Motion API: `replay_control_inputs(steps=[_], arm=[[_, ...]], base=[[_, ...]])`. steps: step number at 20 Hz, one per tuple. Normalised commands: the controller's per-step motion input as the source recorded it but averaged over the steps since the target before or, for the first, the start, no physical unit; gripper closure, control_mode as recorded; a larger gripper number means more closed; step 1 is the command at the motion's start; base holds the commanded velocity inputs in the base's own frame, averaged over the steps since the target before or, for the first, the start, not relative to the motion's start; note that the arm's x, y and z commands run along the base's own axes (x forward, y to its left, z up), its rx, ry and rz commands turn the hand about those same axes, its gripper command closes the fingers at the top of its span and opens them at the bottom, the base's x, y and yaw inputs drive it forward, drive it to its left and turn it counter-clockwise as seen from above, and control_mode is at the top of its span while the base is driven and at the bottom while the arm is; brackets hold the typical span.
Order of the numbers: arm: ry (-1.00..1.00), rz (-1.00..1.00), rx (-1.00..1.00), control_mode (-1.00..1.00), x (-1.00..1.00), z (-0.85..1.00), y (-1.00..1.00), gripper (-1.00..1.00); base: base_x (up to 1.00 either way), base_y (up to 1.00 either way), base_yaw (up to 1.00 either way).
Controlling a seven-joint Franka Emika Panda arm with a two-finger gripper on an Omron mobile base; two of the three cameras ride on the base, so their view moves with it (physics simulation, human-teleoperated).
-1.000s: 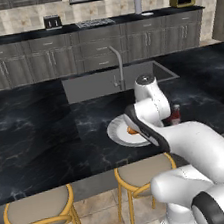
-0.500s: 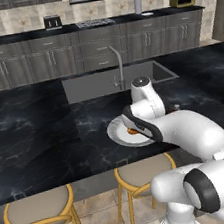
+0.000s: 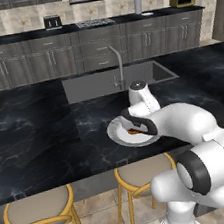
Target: Move the hot dog bun to the plate on the dining table and place the condiment next to that plate. Then navigate to the fridge and take the sausage and place it on the plate as well.
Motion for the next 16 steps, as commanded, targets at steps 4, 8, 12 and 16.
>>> replay_control_inputs(steps=[4, 8, 12, 16], arm=[[0.02, 0.00, 0.00, -1.00, 0.16, -0.25, 0.00, 1.00], [0.02, 0.00, 0.00, -1.00, 0.14, -0.25, 0.00, 1.00], [0.00, 0.00, 0.00, -1.00, 0.13, -0.23, 0.00, 1.00], [0.00, 0.00, 0.00, -1.00, 0.12, -0.21, 0.00, 1.00]], base=[[0.00, 0.00, 0.00], [0.00, 0.00, 0.00], [0.00, 0.00, 0.00], [0.00, 0.00, 0.00]])
